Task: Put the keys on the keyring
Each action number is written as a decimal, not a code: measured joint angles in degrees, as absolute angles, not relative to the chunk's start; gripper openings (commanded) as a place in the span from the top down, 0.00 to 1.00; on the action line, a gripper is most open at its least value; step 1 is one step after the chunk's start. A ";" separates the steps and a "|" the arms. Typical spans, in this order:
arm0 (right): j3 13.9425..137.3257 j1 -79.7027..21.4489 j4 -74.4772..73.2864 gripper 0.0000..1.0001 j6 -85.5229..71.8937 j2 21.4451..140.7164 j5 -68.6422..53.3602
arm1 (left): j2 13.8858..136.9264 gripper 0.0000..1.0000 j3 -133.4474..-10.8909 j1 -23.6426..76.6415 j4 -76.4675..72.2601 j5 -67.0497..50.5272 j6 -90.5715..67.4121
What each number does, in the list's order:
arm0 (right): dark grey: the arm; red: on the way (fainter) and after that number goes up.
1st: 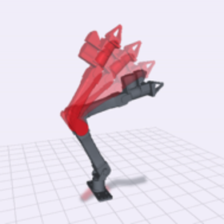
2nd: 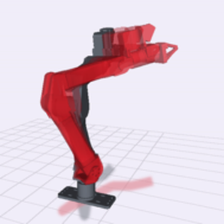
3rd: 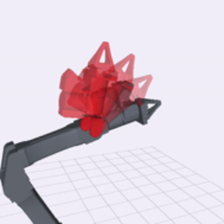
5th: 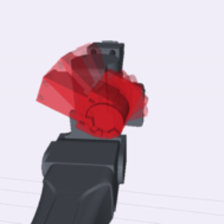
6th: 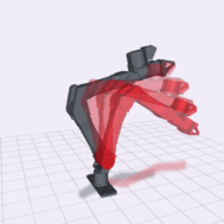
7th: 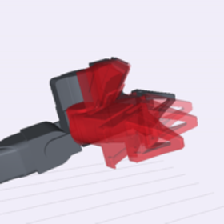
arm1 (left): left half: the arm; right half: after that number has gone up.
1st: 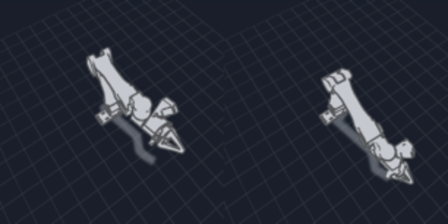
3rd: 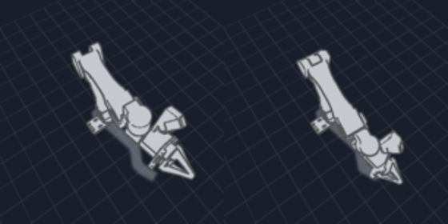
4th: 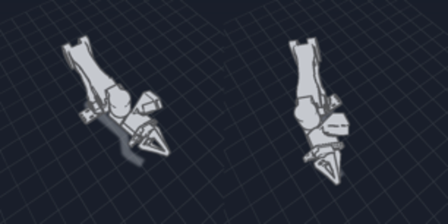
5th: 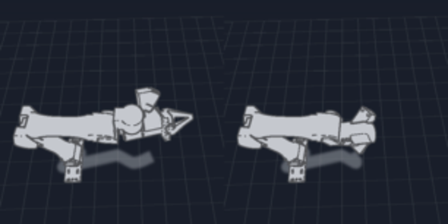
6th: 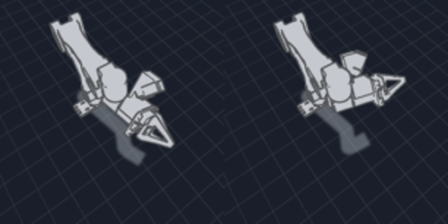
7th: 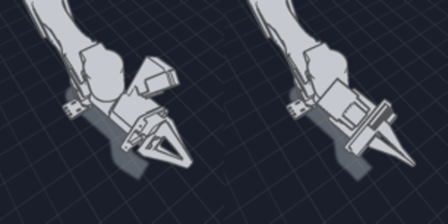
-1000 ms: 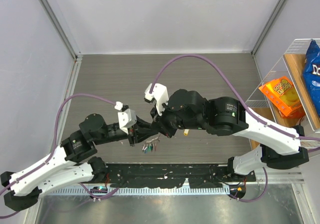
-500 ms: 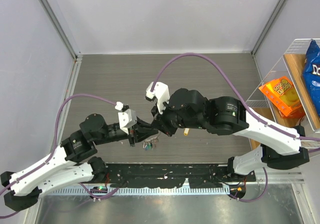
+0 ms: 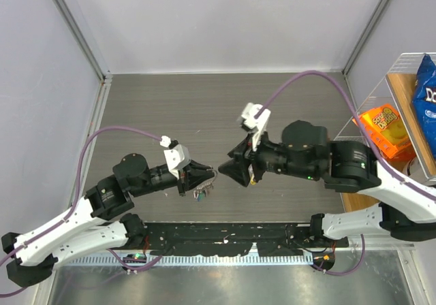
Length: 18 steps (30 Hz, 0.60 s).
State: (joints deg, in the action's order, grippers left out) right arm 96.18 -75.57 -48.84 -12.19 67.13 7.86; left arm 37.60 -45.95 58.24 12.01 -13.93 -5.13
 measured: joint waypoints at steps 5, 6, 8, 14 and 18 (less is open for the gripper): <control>91.42 -71.61 -43.55 0.36 -13.21 62.74 8.45 | 36.69 1.00 -45.89 58.22 12.19 -11.62 -4.03; 90.72 -70.67 -42.65 0.34 -13.61 62.74 8.16 | 36.38 1.00 -45.71 58.22 12.01 -11.16 -3.95; 89.32 -69.14 -40.88 0.34 -13.96 62.96 7.29 | 35.77 1.00 -45.17 58.22 11.75 -10.37 -3.66; 84.77 -64.84 -36.49 0.34 -16.45 66.26 1.02 | 34.96 1.00 -42.87 58.22 10.83 -7.49 -2.11; 84.47 -63.20 -34.17 0.41 -17.98 68.66 -4.32 | 34.76 1.00 -41.28 58.22 10.22 -4.75 -1.23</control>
State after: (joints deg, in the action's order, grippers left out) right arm 84.47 -63.20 -34.17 -17.98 68.66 -4.32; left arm 34.76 -41.28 58.22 10.22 -4.75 -1.23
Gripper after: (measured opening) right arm 0.653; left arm 0.166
